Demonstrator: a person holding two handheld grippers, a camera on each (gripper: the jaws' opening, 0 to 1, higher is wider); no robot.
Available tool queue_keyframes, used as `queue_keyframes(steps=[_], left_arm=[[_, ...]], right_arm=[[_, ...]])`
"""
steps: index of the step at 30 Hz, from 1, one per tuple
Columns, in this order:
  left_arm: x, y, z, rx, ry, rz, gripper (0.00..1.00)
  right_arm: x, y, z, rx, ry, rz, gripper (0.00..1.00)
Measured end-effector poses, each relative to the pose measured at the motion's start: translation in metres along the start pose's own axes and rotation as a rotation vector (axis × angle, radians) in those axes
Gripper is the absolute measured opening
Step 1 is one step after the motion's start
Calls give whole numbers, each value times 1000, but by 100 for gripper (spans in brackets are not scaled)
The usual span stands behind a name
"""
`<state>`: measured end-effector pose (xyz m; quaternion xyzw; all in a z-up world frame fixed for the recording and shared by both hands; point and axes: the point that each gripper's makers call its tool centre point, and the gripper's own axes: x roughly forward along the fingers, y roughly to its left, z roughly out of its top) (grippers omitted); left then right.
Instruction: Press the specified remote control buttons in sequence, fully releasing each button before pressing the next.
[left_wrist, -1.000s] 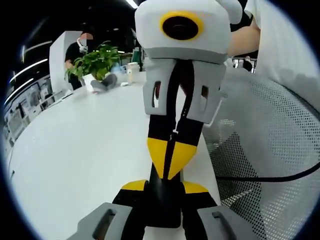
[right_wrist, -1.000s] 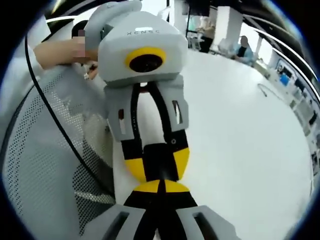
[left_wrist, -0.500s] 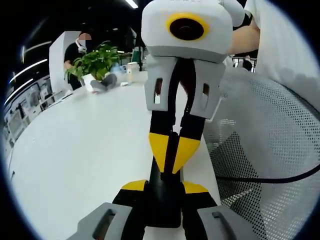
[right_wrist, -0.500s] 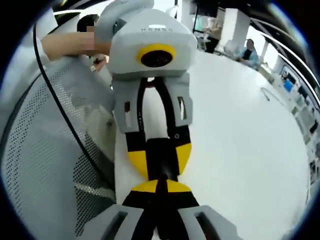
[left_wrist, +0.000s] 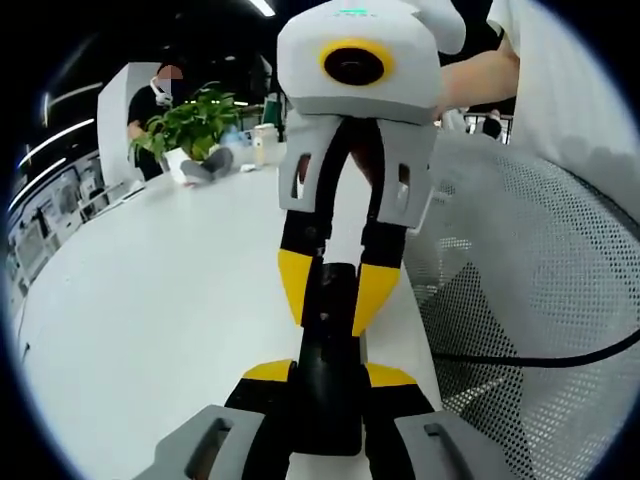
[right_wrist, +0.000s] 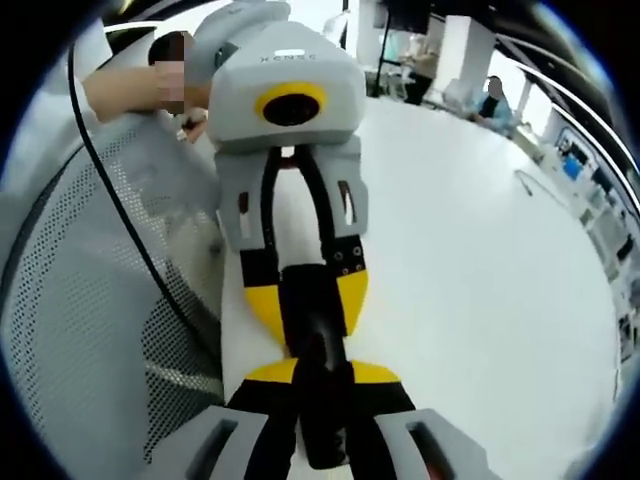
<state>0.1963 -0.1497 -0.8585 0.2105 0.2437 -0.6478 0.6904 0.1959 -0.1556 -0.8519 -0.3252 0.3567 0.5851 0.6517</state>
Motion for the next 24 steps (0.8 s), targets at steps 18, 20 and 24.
queue_keyframes(steps=[18, 20, 24], left_arm=[[0, 0, 0, 0, -1, 0, 24], [1, 0, 0, 0, -1, 0, 24], [0, 0, 0, 1, -2, 0, 24]], right_arm=[[3, 3, -19, 36, -11, 38, 27], [2, 3, -20, 37, -12, 35, 27], [1, 0, -22, 38, -17, 31, 25]])
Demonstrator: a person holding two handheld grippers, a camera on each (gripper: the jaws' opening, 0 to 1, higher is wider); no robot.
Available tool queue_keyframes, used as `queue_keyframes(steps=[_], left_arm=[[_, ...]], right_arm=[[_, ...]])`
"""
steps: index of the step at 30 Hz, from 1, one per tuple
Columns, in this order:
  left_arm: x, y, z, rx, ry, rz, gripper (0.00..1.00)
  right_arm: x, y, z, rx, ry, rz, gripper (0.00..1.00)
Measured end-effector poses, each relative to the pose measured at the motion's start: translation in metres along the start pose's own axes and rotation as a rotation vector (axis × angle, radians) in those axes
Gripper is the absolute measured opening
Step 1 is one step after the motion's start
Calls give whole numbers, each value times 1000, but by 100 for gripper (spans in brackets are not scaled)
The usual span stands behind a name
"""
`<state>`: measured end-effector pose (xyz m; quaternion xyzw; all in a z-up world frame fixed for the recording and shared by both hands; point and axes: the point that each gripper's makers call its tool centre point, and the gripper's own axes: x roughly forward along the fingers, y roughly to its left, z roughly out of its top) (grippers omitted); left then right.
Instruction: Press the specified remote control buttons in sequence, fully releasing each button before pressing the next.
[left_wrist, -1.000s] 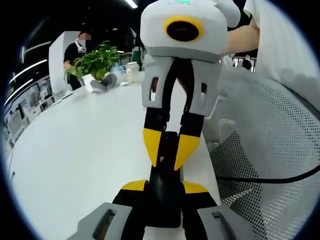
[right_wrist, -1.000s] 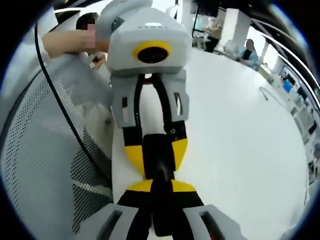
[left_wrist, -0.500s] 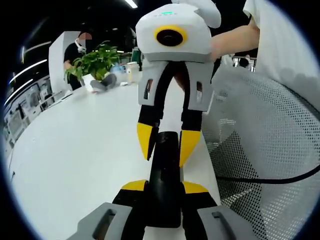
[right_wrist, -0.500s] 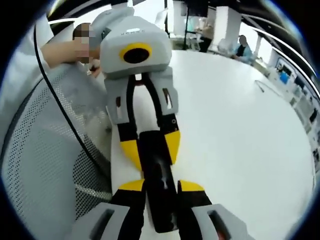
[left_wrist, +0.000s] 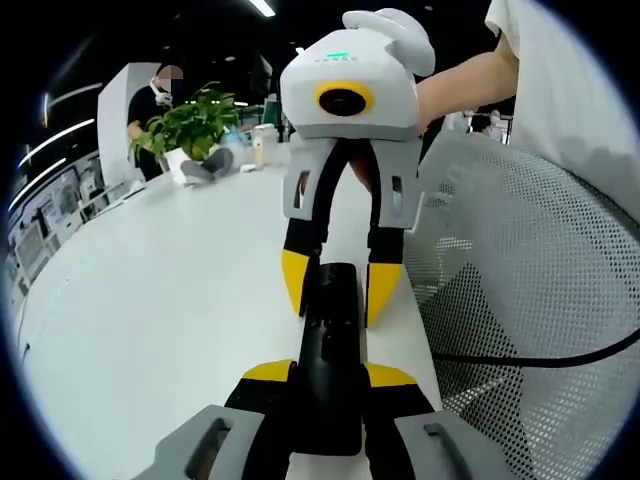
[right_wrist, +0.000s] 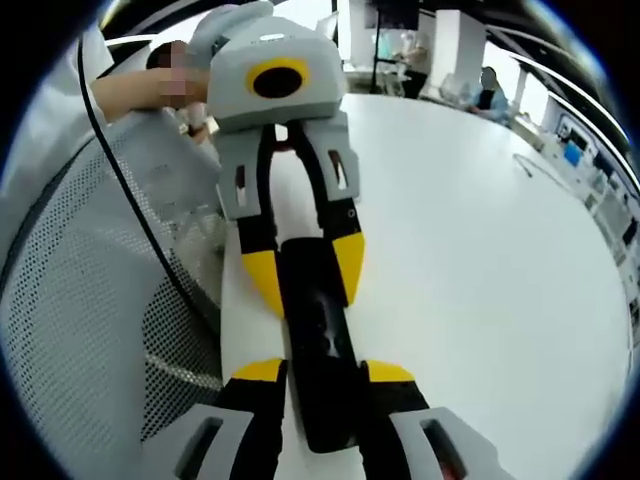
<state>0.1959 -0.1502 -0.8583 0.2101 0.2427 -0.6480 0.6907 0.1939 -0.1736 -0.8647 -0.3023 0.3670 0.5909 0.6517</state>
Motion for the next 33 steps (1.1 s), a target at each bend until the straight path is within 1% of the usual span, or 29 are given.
queue_keyframes(steps=[3, 13, 22, 25, 26, 29, 33], left_arm=[[0, 0, 0, 0, 0, 0, 24], [0, 0, 0, 13, 9, 2, 24], [0, 1, 0, 13, 0, 11, 25], [0, 1, 0, -4, 12, 16, 26], [0, 0, 0, -6, 15, 13, 27], [2, -2, 3, -47, 18, 5, 33], [1, 4, 3, -90, 26, 30, 53]], right_arm=[[-1, -2, -3, -11, 3, -13, 24], [-2, -1, -3, -25, -30, -17, 22], [-2, -1, -4, -75, -22, -16, 21], [-2, -1, -4, -68, -25, -15, 21], [-2, -2, -4, -63, -23, -13, 21], [-2, -1, -4, -67, -19, -13, 21], [-2, -1, -4, -56, -30, -17, 21]])
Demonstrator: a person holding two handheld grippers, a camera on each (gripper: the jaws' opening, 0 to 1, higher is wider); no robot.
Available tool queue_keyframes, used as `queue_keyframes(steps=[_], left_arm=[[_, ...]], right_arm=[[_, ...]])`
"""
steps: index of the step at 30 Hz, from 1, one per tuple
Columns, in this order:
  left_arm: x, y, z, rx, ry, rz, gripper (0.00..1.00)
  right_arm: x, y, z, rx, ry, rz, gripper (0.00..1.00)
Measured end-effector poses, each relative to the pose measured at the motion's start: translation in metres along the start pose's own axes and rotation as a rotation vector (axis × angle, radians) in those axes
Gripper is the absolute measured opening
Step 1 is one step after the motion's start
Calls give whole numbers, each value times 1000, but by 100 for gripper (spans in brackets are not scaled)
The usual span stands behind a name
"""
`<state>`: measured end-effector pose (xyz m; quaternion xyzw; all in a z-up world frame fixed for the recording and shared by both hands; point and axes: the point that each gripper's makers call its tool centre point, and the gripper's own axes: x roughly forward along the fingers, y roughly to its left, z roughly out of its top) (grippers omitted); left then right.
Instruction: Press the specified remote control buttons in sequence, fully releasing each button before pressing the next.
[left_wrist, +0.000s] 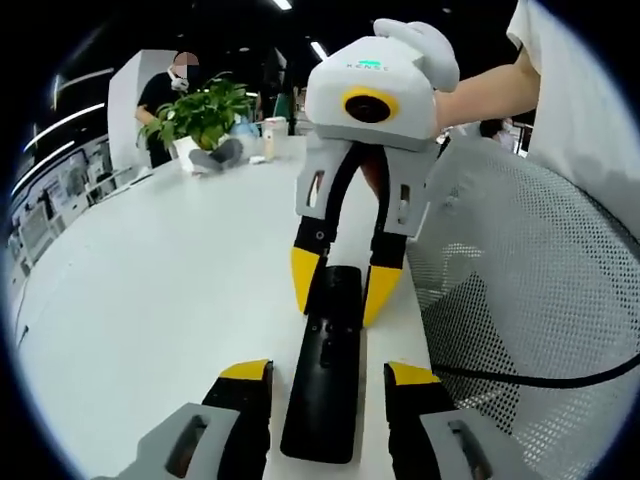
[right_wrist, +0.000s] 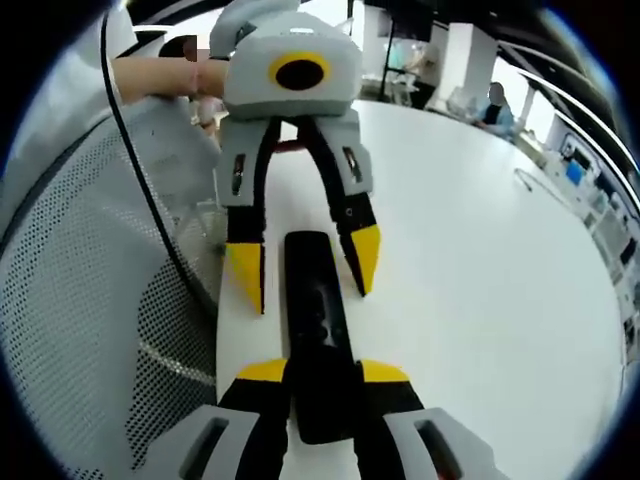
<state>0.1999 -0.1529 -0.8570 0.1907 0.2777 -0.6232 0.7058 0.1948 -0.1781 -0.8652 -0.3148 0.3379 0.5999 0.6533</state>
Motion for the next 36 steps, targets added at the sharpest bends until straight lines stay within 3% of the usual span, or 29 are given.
queue_keyframes(steps=[5, 14, 18, 25, 29, 34, 36], left_arm=[[-3, 4, 13, 10, -66, 14, 59], [-8, 19, 21, -12, -78, 93, 82], [-14, 23, 34, -47, -145, 113, 88], [-26, 28, 38, -78, -176, 164, 100], [-42, 33, 53, -100, -257, 222, 100], [-75, 51, 67, -47, -334, 400, 100], [-85, 53, 72, -71, -377, 431, 100]], right_arm=[[0, 0, 0, 10, 3, 1, 22], [1, -1, 0, 7, 10, 2, 22], [1, -1, 0, 18, 32, 13, 22], [1, -1, -1, 15, 45, 7, 22], [2, -1, 0, 16, 59, 8, 22], [2, -1, 0, 19, 59, 8, 22], [2, -1, 0, 19, 58, 7, 22]])
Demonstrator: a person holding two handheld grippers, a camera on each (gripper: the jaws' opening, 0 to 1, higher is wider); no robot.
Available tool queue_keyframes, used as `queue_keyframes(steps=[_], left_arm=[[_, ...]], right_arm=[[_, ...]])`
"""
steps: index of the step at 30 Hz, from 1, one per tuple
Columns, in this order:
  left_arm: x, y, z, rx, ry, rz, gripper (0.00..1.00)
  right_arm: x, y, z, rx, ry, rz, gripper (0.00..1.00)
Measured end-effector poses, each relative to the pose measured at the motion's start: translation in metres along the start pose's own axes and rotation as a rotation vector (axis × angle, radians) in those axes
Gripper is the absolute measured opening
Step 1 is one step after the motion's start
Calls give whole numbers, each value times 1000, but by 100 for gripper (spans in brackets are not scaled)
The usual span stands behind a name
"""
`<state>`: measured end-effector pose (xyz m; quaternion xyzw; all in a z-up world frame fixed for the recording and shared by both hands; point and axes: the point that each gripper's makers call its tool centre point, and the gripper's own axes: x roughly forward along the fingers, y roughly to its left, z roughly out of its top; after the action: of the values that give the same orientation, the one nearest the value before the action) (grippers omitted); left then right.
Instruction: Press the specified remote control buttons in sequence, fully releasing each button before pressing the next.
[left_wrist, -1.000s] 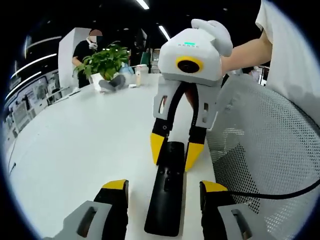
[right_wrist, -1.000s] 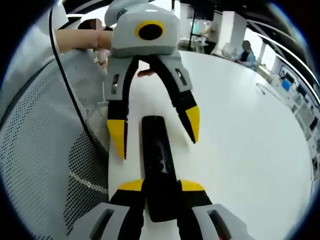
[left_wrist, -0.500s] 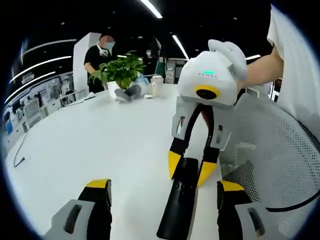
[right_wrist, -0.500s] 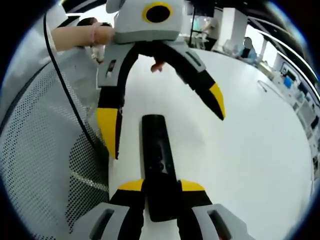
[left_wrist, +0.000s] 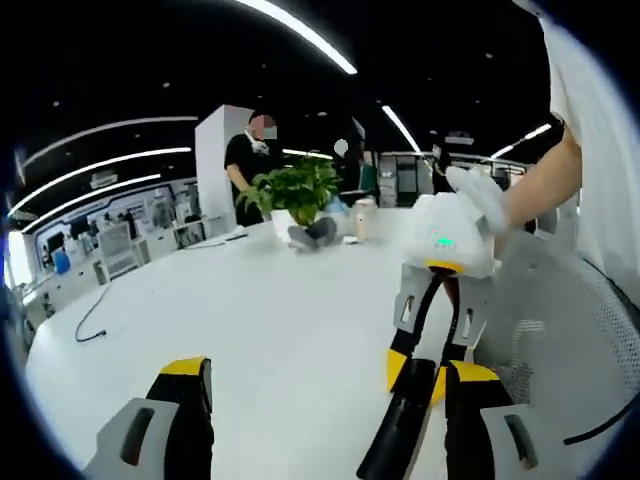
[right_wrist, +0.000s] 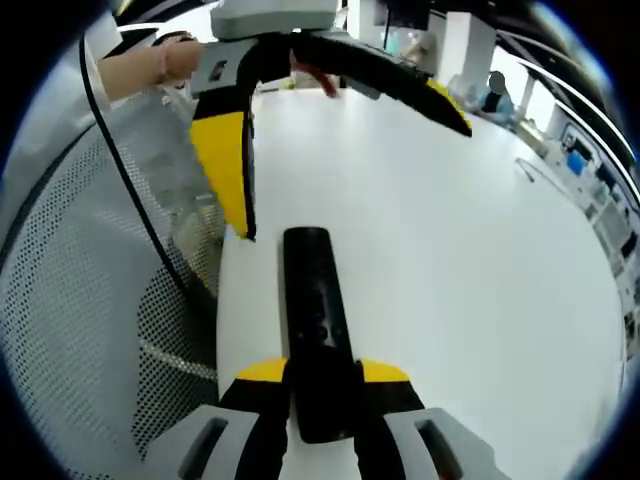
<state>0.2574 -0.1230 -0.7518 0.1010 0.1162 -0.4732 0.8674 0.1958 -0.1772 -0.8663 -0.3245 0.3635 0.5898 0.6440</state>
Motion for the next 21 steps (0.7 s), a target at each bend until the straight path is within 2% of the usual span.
queue_keyframes(steps=[2, 5, 9, 11, 14, 15, 16, 18, 21], left_arm=[[-10, 10, 10, -27, -33, 63, 100], [-21, 17, 16, -75, -22, 126, 100], [-39, 32, 31, -54, -88, 230, 100], [-45, 34, 33, -79, -97, 252, 100], [-56, 41, 38, -133, -143, 316, 100], [-62, 46, 42, -116, -170, 355, 100], [-65, 48, 42, -110, -172, 377, 100], [-71, 46, 44, -103, -163, 395, 100], [-82, 47, 48, -74, -156, 456, 100]], right_arm=[[0, 0, 0, -1, 0, -1, 22], [0, 0, 0, 3, -1, -5, 22], [0, 0, 0, 7, -6, -10, 22], [0, 0, 0, 10, -7, -9, 22], [0, -1, 0, 13, -8, -7, 22], [0, 0, 0, 15, -9, -6, 22], [0, 0, 0, 16, -10, -6, 22], [0, 0, 0, 21, -14, -9, 22], [-1, 0, 1, 36, -20, -13, 22]])
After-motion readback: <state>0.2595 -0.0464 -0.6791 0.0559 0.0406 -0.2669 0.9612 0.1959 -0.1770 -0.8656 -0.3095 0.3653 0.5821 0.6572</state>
